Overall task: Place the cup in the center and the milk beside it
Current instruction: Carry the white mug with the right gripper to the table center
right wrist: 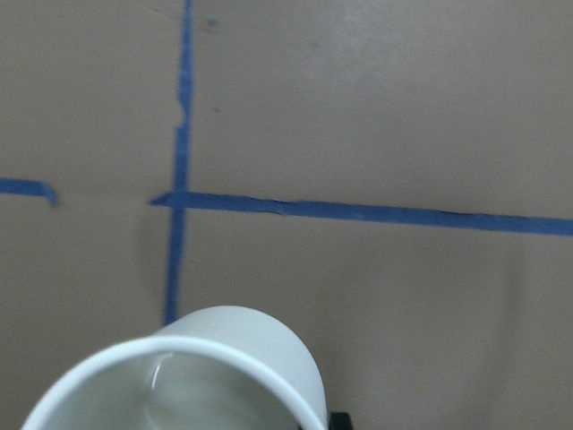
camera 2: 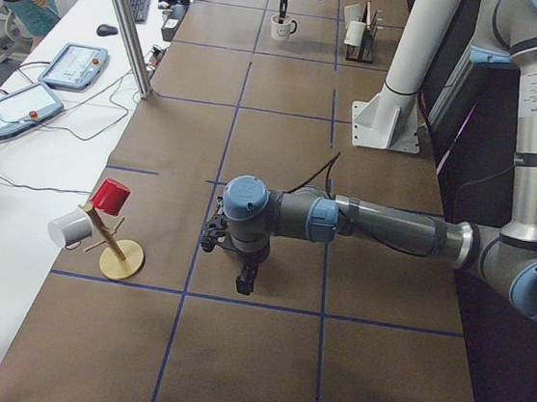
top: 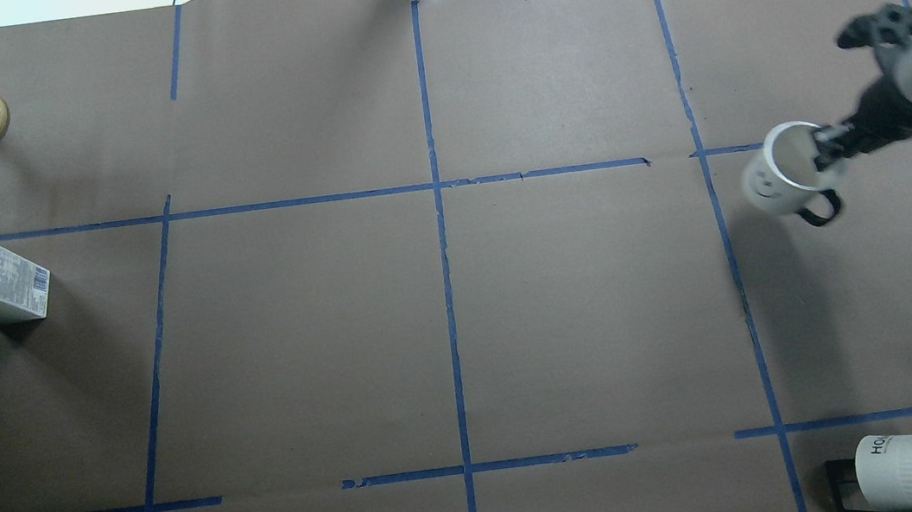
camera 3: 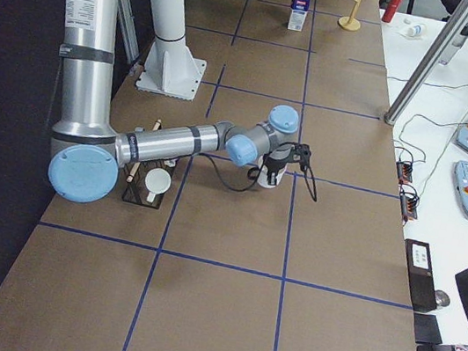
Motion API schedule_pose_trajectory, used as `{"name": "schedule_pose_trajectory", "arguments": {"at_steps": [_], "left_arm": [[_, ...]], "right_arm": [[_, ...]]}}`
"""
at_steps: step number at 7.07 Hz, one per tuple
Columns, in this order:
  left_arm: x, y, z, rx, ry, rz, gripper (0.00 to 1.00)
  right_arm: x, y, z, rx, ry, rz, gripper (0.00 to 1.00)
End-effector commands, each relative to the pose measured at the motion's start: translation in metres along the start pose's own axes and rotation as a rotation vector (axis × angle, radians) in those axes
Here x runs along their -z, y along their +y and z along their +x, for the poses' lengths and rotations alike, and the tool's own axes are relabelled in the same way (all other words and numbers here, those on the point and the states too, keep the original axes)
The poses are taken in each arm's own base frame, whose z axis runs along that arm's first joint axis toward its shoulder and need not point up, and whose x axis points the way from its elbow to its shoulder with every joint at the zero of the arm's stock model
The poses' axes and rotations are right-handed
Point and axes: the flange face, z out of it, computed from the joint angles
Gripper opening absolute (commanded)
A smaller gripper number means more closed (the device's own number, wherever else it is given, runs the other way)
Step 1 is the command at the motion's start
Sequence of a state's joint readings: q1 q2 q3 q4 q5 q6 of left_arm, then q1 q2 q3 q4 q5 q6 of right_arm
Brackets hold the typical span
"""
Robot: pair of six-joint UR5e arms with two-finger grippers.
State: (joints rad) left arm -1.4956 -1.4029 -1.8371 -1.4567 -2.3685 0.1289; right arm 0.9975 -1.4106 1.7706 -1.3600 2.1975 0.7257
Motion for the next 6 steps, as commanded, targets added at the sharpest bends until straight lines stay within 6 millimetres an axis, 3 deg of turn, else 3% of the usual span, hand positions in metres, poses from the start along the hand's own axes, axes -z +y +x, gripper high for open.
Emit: {"name": "schedule_pose_trajectory", "arguments": {"at_steps": [1, 3, 4, 6], "left_arm": [[0.001, -0.001, 0.001, -0.003, 0.000, 0.003, 1.00], [0.002, -0.001, 0.003, -0.008, -0.001, 0.005, 1.00], [0.002, -0.001, 0.003, -0.007, -0.001, 0.004, 1.00], [0.002, -0.001, 0.002, -0.006, 0.000, 0.003, 1.00]], "right_arm": [[0.003, -0.041, -0.173, -0.105, -0.008, -0.022, 0.00], [-0.020, -0.067, -0.304, -0.220, 0.013, -0.005, 0.00], [-0.032, -0.064, -0.347, -0.262, 0.019, -0.002, 0.00], [-0.057, -0.038, -0.376, -0.263, 0.047, 0.007, 0.00]]}}
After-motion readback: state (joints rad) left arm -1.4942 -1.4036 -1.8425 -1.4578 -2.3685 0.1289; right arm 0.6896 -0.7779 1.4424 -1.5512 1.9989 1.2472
